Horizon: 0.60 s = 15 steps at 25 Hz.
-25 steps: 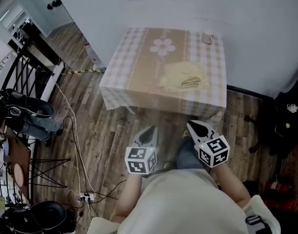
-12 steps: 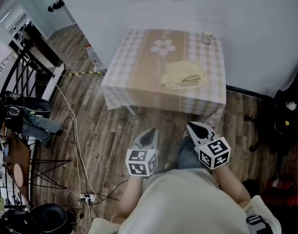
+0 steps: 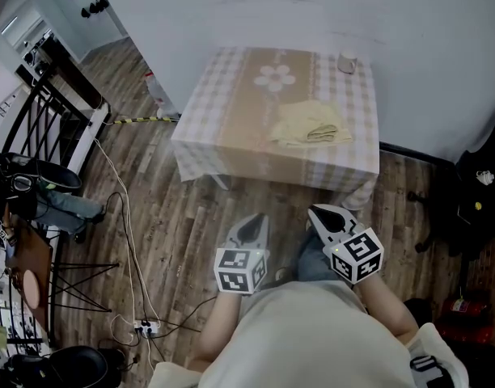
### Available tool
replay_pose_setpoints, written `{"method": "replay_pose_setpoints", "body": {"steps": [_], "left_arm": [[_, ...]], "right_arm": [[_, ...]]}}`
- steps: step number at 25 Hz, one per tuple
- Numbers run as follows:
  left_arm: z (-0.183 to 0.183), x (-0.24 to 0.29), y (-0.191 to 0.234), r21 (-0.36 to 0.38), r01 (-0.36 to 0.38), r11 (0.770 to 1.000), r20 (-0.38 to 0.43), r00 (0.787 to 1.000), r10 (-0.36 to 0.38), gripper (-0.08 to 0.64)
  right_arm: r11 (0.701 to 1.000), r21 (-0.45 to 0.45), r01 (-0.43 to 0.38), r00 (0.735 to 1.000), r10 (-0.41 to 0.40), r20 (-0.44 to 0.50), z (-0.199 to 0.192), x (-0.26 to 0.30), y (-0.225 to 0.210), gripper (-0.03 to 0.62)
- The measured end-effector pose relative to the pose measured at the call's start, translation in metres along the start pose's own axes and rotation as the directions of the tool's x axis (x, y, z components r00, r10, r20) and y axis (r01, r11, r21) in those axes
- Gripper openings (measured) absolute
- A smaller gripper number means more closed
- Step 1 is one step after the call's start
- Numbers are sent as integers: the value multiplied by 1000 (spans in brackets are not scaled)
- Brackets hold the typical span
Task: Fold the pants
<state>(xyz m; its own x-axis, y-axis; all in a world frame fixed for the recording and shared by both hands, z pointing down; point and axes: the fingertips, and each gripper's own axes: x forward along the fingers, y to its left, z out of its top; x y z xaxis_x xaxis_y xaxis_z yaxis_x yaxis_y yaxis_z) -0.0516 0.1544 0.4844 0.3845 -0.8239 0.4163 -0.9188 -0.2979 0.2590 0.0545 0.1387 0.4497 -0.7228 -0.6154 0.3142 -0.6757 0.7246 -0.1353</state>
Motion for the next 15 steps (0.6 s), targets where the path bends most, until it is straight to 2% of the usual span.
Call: {"method": "replay_pose_setpoints", "body": {"steps": [15], "left_arm": [[1, -5, 8, 5, 2, 1000, 2, 1000, -2, 20]], "right_arm": [[1000, -4, -1, 1000, 1, 4, 4, 4, 7, 0]]}}
